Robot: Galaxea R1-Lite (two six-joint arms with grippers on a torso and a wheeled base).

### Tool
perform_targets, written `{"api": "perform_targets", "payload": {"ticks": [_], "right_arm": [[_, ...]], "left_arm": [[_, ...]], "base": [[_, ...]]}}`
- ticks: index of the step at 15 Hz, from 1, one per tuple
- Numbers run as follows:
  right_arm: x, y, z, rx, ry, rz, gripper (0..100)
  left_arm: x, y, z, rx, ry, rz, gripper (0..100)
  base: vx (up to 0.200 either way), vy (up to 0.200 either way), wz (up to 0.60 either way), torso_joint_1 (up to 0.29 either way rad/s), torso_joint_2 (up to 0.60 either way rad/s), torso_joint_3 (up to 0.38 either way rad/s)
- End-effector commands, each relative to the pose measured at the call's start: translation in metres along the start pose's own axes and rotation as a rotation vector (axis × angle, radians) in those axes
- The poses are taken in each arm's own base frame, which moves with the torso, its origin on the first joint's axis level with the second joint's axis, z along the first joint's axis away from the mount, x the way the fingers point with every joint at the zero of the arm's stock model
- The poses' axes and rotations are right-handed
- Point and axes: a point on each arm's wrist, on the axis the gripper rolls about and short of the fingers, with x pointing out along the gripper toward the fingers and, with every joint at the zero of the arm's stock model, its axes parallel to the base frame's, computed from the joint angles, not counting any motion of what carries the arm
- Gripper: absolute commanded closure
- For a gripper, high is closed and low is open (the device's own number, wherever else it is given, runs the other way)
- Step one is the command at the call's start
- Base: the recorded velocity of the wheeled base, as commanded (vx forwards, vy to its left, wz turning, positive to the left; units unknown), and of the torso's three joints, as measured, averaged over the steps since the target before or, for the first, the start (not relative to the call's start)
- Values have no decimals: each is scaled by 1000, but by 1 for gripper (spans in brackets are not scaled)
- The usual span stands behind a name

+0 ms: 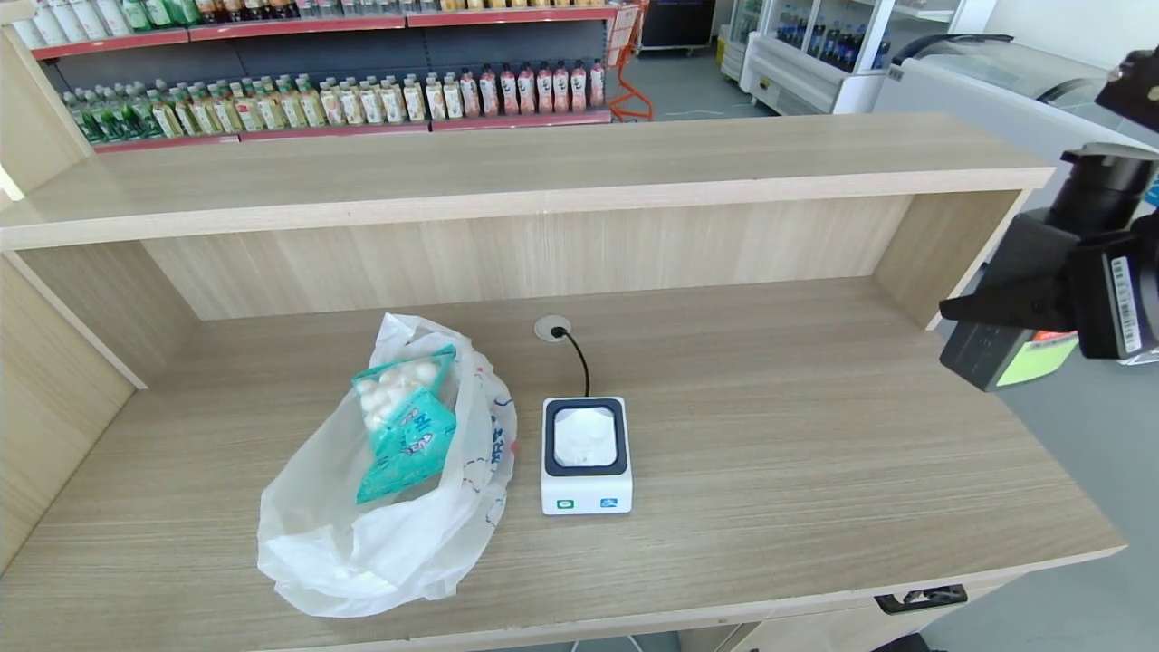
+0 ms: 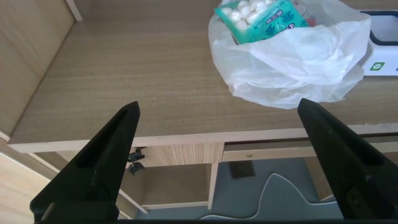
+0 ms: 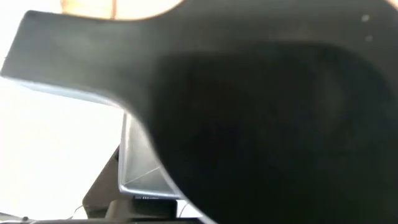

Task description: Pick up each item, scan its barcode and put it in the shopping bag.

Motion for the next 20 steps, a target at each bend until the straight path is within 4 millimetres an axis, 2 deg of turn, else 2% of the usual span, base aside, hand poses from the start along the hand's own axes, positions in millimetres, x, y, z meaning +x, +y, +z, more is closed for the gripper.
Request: {"api": "perform_targets", "payload": {"ticks": [1, 3, 4, 6, 12, 17, 20], "right_arm": [[9, -5, 1, 1, 33, -60, 100], [4, -15, -5, -28, 111, -160, 100], [-5, -18, -8, -45, 154, -209, 100], [-6, -23, -8, -51, 162, -229, 100], [-9, -21, -5, -30, 114, -92, 100], [-4, -16, 0, -33, 68, -62, 100], [7, -12, -9, -38, 70, -51, 100]], "left_arm": [[0, 0, 0, 0, 0, 0, 0], [0, 0, 0, 0, 2, 0, 0], [0, 0, 0, 0, 2, 0, 0], [0, 0, 0, 0, -2, 0, 0], [0, 0, 0, 0, 0, 0, 0], [0, 0, 0, 0, 2, 0, 0], [0, 0, 0, 0, 0, 0, 0]], "base": [[0, 0, 0, 0, 0, 0], [0, 0, 0, 0, 0, 0], [0, 0, 0, 0, 0, 0], [0, 0, 0, 0, 0, 0], [0, 0, 0, 0, 0, 0], [0, 0, 600, 3, 0, 2], [0, 0, 400, 3, 2, 2]]}}
